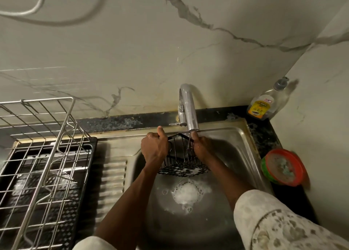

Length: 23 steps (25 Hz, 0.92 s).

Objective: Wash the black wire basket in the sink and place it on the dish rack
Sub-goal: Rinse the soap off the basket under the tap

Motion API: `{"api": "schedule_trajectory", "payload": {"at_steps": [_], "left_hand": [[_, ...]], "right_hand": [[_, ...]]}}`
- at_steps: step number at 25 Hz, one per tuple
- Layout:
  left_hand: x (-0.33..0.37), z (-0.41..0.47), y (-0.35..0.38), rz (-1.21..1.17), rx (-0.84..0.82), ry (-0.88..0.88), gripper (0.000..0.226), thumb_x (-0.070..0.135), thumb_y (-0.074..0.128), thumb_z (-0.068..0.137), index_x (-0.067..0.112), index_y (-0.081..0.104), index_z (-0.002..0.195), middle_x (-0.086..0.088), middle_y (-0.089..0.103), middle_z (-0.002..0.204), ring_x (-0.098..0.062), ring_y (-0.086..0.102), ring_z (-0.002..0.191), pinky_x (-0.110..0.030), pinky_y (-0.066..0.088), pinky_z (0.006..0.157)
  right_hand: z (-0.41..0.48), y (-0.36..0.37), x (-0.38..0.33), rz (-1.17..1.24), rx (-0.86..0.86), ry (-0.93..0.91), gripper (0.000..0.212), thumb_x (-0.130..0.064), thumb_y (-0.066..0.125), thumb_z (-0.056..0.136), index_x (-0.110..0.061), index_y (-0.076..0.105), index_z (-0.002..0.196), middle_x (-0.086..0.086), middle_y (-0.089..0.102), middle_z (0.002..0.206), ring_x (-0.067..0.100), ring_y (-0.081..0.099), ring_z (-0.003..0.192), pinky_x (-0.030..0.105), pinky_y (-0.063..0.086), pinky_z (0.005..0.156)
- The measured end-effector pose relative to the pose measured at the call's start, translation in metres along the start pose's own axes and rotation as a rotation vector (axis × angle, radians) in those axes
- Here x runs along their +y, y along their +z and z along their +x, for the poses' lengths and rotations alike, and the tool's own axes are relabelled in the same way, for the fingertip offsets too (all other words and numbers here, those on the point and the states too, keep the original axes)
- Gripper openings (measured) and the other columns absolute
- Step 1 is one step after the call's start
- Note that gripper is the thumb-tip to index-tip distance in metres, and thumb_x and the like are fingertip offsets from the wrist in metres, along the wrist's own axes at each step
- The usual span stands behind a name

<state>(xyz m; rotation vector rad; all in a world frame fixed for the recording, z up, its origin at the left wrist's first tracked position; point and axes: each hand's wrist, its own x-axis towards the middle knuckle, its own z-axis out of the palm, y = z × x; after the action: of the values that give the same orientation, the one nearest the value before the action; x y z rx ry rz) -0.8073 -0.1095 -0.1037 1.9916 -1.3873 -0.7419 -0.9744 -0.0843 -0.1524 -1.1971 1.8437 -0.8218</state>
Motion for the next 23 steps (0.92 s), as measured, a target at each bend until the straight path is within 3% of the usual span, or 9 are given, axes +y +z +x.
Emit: {"api": "schedule_trajectory", "payload": {"at_steps": [5, 7, 9, 11, 12, 14, 16, 20, 23], "left_hand": [[-0.015, 0.003, -0.009, -0.074, -0.195, 0.06, 0.079, 0.068, 0.039, 0.102, 0.005, 0.065, 0.062, -0.008, 0.066, 0.063, -0.026, 0.065, 0.065, -0.034, 0.051, 0.067], [-0.014, -0.002, -0.009, -0.017, -0.31, 0.176, 0.068, 0.068, 0.041, 0.101, 0.015, 0.076, 0.077, 0.0, 0.07, 0.065, -0.018, 0.069, 0.063, -0.028, 0.056, 0.06], [-0.015, -0.005, -0.002, 0.182, -0.278, 0.3, 0.065, 0.063, 0.038, 0.104, 0.017, 0.074, 0.076, 0.002, 0.067, 0.062, -0.017, 0.066, 0.057, -0.026, 0.054, 0.057], [-0.015, -0.006, 0.0, 0.234, -0.16, 0.261, 0.067, 0.059, 0.037, 0.106, 0.019, 0.061, 0.058, 0.005, 0.058, 0.052, -0.011, 0.056, 0.047, -0.016, 0.044, 0.056], [-0.016, -0.005, 0.0, 0.204, -0.136, 0.202, 0.066, 0.056, 0.042, 0.106, 0.02, 0.056, 0.053, 0.006, 0.053, 0.049, -0.008, 0.05, 0.045, -0.007, 0.035, 0.055], [-0.02, 0.0, -0.005, 0.085, -0.129, 0.099, 0.061, 0.051, 0.052, 0.104, 0.018, 0.059, 0.053, 0.006, 0.051, 0.047, -0.007, 0.046, 0.046, -0.001, 0.033, 0.057], [-0.027, 0.001, -0.009, 0.052, -0.124, 0.029, 0.059, 0.047, 0.056, 0.104, 0.011, 0.067, 0.059, 0.005, 0.051, 0.048, -0.006, 0.046, 0.048, 0.003, 0.032, 0.059], [-0.046, -0.004, -0.003, -0.068, -0.086, -0.088, 0.056, 0.047, 0.061, 0.101, 0.005, 0.071, 0.067, 0.001, 0.058, 0.052, -0.008, 0.054, 0.05, -0.005, 0.041, 0.055], [-0.05, -0.005, 0.004, -0.107, -0.069, -0.115, 0.053, 0.052, 0.057, 0.102, 0.016, 0.065, 0.064, 0.0, 0.062, 0.058, -0.013, 0.062, 0.056, -0.027, 0.052, 0.063]], "right_hand": [[-0.006, 0.012, -0.008, -0.323, 0.094, 0.0, 0.062, -0.051, 0.028, 0.106, -0.016, 0.062, 0.068, 0.003, 0.064, 0.069, 0.018, 0.061, 0.066, 0.031, 0.05, 0.064], [-0.01, 0.017, -0.015, -0.498, 0.11, -0.071, 0.059, -0.045, 0.028, 0.107, -0.017, 0.06, 0.066, -0.004, 0.057, 0.062, 0.015, 0.056, 0.061, 0.026, 0.039, 0.056], [-0.013, 0.021, -0.021, -0.581, 0.132, -0.122, 0.058, -0.043, 0.028, 0.107, -0.019, 0.053, 0.06, -0.008, 0.05, 0.054, 0.012, 0.054, 0.053, 0.023, 0.032, 0.049], [-0.017, 0.024, -0.027, -0.558, 0.139, -0.25, 0.057, -0.044, 0.029, 0.108, -0.022, 0.055, 0.062, -0.009, 0.053, 0.052, 0.007, 0.054, 0.047, 0.022, 0.04, 0.049], [-0.019, 0.026, -0.025, -0.527, 0.109, -0.343, 0.053, -0.045, 0.029, 0.108, -0.024, 0.059, 0.069, -0.009, 0.057, 0.057, 0.004, 0.056, 0.052, 0.024, 0.047, 0.056], [-0.023, 0.02, -0.016, -0.571, 0.026, -0.49, 0.046, -0.051, 0.027, 0.107, -0.028, 0.061, 0.086, -0.009, 0.065, 0.077, 0.006, 0.06, 0.073, 0.031, 0.046, 0.08], [-0.021, 0.0, 0.005, -0.658, -0.014, -0.462, 0.052, -0.056, 0.023, 0.105, -0.026, 0.064, 0.093, -0.005, 0.068, 0.085, 0.012, 0.061, 0.08, 0.035, 0.045, 0.086], [-0.017, -0.016, 0.01, -0.772, 0.046, -0.311, 0.061, -0.047, 0.028, 0.107, -0.011, 0.068, 0.079, 0.0, 0.062, 0.058, 0.016, 0.058, 0.051, 0.028, 0.044, 0.059], [-0.024, 0.008, -0.019, -0.806, 0.193, -0.403, 0.054, -0.036, 0.036, 0.107, -0.015, 0.064, 0.066, -0.003, 0.057, 0.051, 0.014, 0.055, 0.045, 0.031, 0.052, 0.064]]}}
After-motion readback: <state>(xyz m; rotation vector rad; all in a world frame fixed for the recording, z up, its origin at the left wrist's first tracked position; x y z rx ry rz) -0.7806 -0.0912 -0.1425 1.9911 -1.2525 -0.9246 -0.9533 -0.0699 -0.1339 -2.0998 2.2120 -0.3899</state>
